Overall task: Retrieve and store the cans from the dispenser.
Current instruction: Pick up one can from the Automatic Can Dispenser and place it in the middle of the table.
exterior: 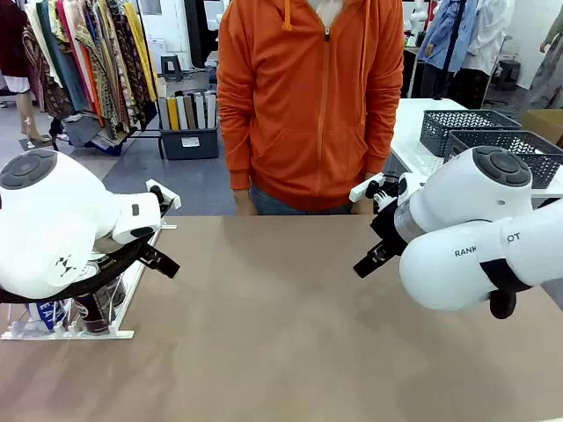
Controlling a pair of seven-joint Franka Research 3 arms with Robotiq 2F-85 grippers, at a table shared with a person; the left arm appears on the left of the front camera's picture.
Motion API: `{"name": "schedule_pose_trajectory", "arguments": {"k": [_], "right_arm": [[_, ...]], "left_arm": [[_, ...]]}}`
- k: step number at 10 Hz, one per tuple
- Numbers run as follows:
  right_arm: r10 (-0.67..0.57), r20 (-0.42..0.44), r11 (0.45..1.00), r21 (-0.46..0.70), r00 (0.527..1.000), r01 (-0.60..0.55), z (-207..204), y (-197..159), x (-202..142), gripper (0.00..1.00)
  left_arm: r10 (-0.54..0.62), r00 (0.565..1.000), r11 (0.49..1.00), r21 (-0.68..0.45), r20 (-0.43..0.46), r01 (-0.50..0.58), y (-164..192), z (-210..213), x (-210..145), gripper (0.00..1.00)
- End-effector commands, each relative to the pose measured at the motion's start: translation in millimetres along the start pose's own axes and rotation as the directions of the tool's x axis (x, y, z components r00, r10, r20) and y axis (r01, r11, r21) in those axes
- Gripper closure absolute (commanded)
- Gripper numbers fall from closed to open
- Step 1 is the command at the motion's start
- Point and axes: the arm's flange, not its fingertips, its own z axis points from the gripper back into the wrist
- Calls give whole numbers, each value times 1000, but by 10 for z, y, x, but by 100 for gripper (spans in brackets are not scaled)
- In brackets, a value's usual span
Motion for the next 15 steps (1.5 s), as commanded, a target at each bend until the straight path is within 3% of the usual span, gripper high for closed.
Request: {"name": "schedule_pose_trajectory", "arguments": {"k": [1, 14, 15], "right_arm": [[0, 0, 1000, 0, 1000, 0, 0, 0, 0, 0], [0, 0, 1000, 0, 1000, 0, 0, 0, 0, 0], [-13, -76, 1000, 23, 997, 15, 64, -20, -24, 0]], "left_arm": [[0, 1000, 1000, 0, 0, 0, 0, 2, 1, 0], [1, 1000, 1000, 0, 0, -1, 1, 0, 0, 0], [-8, 999, 999, -42, -53, 5, -10, 76, 9, 0]]}}
